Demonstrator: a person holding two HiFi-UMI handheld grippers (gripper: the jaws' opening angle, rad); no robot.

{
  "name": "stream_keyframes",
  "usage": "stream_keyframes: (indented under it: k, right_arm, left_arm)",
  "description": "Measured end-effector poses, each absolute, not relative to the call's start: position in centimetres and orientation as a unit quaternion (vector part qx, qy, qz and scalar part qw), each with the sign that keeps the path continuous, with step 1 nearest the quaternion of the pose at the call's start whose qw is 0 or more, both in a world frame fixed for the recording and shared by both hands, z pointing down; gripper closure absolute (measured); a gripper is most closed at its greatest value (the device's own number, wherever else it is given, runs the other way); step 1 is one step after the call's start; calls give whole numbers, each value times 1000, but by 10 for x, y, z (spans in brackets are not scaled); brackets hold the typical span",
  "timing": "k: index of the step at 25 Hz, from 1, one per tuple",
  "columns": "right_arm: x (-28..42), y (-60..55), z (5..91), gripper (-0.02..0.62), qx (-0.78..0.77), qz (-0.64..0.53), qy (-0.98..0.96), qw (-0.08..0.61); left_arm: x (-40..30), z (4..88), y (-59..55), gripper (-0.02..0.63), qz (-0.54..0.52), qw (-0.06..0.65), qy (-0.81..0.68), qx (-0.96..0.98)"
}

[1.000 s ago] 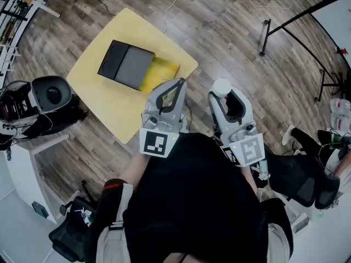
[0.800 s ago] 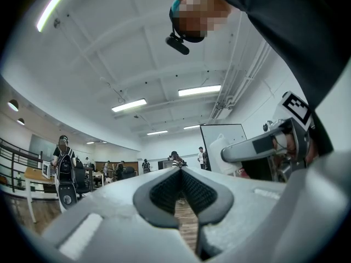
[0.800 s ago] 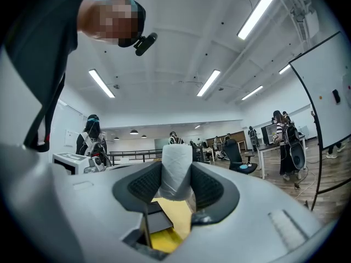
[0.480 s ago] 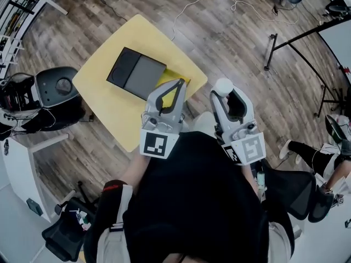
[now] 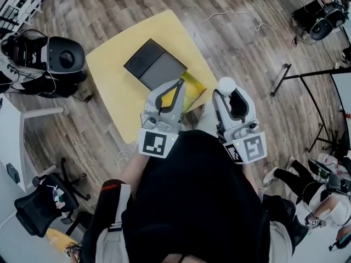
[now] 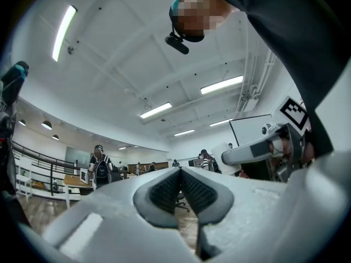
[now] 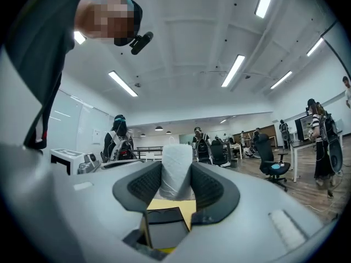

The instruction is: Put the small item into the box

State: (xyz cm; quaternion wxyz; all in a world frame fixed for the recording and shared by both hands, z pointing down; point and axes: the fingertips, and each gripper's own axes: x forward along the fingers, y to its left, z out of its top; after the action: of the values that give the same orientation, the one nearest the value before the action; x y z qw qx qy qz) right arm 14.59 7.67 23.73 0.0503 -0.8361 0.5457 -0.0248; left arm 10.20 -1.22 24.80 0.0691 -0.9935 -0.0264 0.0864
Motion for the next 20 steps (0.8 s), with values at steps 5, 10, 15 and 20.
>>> stream_keyframes:
  k: [5,10,15,20]
  right_arm:
    - [152,49,240,425,-798,-24,600,50]
    - [156,17,241,425,-755,-30,653,44]
    - [167,-1,244,425,-721,-38,691,35]
    - [186,-10,251,425,-687,-50,724,28]
  left_arm:
    - [90,253,-41,604,76,82,47,-993]
    - [84,257,-62,604,66,75,115,-988]
    - [89,261,-72,604,52,78,160,-983]
    - [96,262,-76,604,50,78,214,-973]
